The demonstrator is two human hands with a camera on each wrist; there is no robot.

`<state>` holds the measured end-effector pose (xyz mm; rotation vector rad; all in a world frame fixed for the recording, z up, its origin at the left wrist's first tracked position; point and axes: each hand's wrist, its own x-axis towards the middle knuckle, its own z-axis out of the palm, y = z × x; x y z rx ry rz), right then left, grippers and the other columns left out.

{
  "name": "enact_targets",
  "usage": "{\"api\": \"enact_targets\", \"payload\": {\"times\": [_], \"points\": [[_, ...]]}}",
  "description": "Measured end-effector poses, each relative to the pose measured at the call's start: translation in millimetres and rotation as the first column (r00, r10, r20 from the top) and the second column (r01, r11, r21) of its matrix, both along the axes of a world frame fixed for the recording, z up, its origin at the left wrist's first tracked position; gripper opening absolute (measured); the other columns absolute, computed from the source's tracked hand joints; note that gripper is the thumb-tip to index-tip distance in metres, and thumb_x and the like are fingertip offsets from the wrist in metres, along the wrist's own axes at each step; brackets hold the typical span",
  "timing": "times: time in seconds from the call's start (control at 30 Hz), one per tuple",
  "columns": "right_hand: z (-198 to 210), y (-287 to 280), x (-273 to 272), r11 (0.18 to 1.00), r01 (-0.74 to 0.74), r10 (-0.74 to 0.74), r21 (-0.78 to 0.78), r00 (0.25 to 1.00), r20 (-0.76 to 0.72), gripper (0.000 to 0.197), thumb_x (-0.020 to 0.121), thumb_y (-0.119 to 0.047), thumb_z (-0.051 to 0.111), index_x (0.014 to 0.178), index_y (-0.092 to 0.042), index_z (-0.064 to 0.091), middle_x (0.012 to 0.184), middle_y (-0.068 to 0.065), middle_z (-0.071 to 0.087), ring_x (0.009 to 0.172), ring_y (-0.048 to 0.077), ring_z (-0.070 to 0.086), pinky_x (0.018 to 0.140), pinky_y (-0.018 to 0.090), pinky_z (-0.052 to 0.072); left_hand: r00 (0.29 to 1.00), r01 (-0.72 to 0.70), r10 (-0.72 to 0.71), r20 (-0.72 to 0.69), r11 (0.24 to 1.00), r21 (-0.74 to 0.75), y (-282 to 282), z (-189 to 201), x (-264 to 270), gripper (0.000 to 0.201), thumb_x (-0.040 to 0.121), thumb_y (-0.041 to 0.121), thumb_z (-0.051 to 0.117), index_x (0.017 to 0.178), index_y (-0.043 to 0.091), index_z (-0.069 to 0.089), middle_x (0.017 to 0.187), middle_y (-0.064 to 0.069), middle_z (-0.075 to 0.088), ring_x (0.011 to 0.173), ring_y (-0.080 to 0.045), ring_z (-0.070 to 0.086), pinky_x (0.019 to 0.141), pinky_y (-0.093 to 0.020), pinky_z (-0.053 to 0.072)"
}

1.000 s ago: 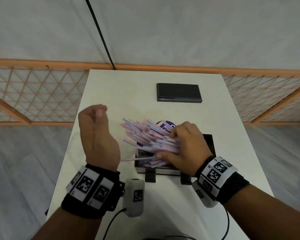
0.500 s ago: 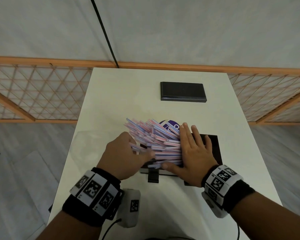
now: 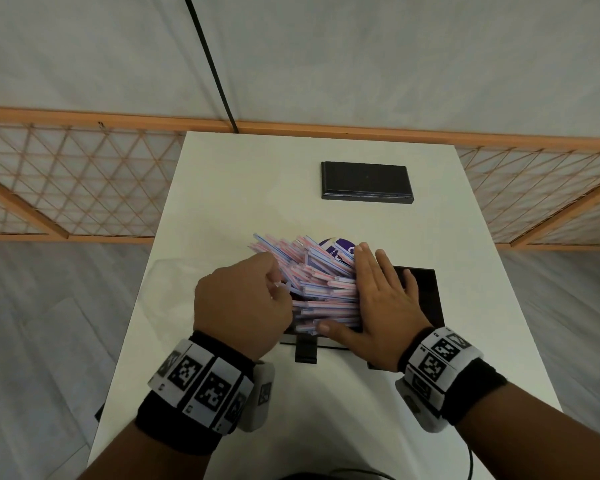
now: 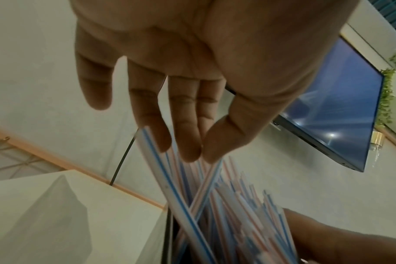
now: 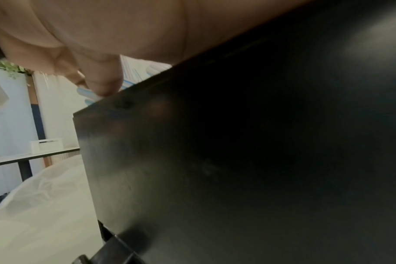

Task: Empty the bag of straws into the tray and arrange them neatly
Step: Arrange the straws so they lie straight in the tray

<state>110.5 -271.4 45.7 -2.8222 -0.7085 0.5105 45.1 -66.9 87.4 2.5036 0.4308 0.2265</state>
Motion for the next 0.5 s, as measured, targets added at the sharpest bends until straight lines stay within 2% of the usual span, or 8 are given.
{"api": "enact_targets", "payload": {"times": [0.1, 0.2, 0.33, 0.4, 0.5], "points": [[3, 4, -2, 1.000, -0.005, 0.005, 0.004, 1.000, -0.011, 0.122, 0.073, -0.091, 0.037, 0.153, -0.021, -0.022, 0.165, -0.004, -0.017, 0.152, 0.023, -0.014, 0.121, 0.057, 0.001, 0.999, 0.003, -0.006, -0.047, 0.999, -0.053, -2, 4, -1, 0.025, 0.074, 0.028, 0.078, 0.090, 0.023, 0.060, 0.068, 0.011, 0.066, 0.070, -0.022, 0.067, 0.068, -0.034, 0.053], [5, 6, -3, 1.000, -0.007, 0.007, 0.013, 1.000, -0.025, 0.123, 0.073, -0.090, 0.040, 0.152, -0.020, -0.023, 0.165, -0.004, -0.017, 0.152, 0.023, -0.014, 0.121, 0.057, 0.000, 0.999, 0.003, -0.006, -0.046, 0.998, -0.066, -7, 8, -1, 0.040, 0.073, 0.040, 0.081, 0.098, 0.023, 0.054, 0.068, 0.010, 0.067, 0.072, -0.024, 0.069, 0.078, -0.040, 0.053], [6, 8, -3, 1.000, -0.012, 0.013, 0.025, 0.999, -0.037, 0.124, 0.073, -0.090, 0.041, 0.152, -0.020, -0.023, 0.165, -0.005, -0.017, 0.152, 0.022, -0.014, 0.121, 0.056, 0.000, 0.999, -0.026, 0.025, 0.021, 1.000, 0.008, -12, 4, 0, 0.034, 0.078, 0.039, 0.074, 0.097, 0.024, 0.050, 0.058, 0.006, 0.065, 0.065, -0.028, 0.070, 0.091, -0.054, 0.050], [7, 9, -3, 0.999, -0.015, 0.016, 0.045, 0.999, -0.042, 0.124, 0.073, -0.088, 0.044, 0.153, -0.020, -0.021, 0.166, -0.004, -0.014, 0.153, 0.022, -0.013, 0.121, 0.057, 0.000, 0.998, -0.040, 0.038, 0.051, 0.999, 0.032, -14, 4, 0, 0.030, 0.075, 0.035, 0.068, 0.098, 0.023, 0.052, 0.053, 0.008, 0.060, 0.059, -0.028, 0.068, 0.090, -0.058, 0.051], [11, 11, -3, 0.999, -0.017, 0.019, 0.046, 0.999, -0.047, 0.123, 0.073, -0.087, 0.045, 0.154, -0.019, -0.018, 0.166, -0.003, -0.009, 0.153, 0.021, -0.010, 0.120, 0.057, 0.001, 0.987, -0.050, 0.044, 0.157, 0.998, 0.029, -18, 11, -2, 0.034, 0.070, 0.028, 0.064, 0.101, 0.015, 0.059, 0.047, 0.018, 0.041, 0.045, -0.022, 0.052, 0.078, -0.061, 0.056]]}}
